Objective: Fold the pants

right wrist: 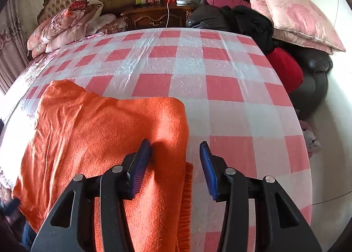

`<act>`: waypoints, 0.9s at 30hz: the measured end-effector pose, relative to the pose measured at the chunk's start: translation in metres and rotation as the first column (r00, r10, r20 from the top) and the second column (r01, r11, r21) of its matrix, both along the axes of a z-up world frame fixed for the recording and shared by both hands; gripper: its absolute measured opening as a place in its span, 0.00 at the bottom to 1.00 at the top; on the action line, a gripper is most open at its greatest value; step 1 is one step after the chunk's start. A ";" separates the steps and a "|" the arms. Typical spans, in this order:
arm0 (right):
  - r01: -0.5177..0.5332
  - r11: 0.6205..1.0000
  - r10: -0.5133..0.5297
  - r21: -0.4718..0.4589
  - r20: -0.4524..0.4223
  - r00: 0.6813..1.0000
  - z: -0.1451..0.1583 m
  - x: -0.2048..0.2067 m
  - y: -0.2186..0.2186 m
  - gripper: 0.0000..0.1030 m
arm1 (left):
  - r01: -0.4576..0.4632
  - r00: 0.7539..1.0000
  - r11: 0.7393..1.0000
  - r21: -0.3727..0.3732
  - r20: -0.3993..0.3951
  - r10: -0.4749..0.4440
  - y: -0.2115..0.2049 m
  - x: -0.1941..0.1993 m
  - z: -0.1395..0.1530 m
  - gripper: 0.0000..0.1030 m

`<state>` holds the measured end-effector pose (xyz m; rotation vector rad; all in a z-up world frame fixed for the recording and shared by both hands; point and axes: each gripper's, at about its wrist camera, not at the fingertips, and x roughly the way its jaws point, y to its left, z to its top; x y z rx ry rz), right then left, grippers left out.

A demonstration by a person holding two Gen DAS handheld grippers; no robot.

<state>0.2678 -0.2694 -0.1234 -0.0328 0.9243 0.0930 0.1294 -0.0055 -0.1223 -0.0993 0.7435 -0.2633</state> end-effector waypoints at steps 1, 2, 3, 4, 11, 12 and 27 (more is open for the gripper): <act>-0.003 1.000 0.003 -0.007 0.003 1.000 0.000 0.000 0.001 0.42 | -0.010 0.999 1.000 -0.009 -0.035 0.010 0.008 0.001 -0.005 0.07; -0.009 1.000 0.009 -0.011 0.005 1.000 0.000 0.000 0.001 0.42 | -0.014 0.993 0.999 -0.035 -0.118 0.010 0.021 0.003 -0.019 0.04; -0.011 1.000 0.011 -0.009 0.005 1.000 0.000 0.000 0.000 0.42 | -0.023 0.989 0.997 -0.069 -0.147 0.013 0.030 0.000 -0.025 0.04; -0.014 1.000 0.014 -0.004 0.005 1.000 -0.001 0.000 0.000 0.42 | -0.024 0.989 0.996 -0.090 -0.148 0.010 0.035 -0.004 -0.026 0.02; -0.005 1.000 0.005 0.012 0.013 1.000 -0.002 -0.001 -0.003 0.45 | -0.037 0.996 0.996 -0.080 -0.079 0.030 0.049 -0.015 -0.005 0.01; -0.006 1.000 0.006 0.001 0.016 1.000 -0.002 -0.001 -0.002 0.45 | -0.032 0.997 0.996 -0.085 -0.066 0.026 0.047 -0.014 -0.003 0.01; -0.009 1.000 0.009 -0.005 0.020 1.000 -0.003 -0.001 -0.002 0.47 | -0.019 0.994 0.999 0.027 -0.110 0.022 0.033 0.005 -0.015 0.30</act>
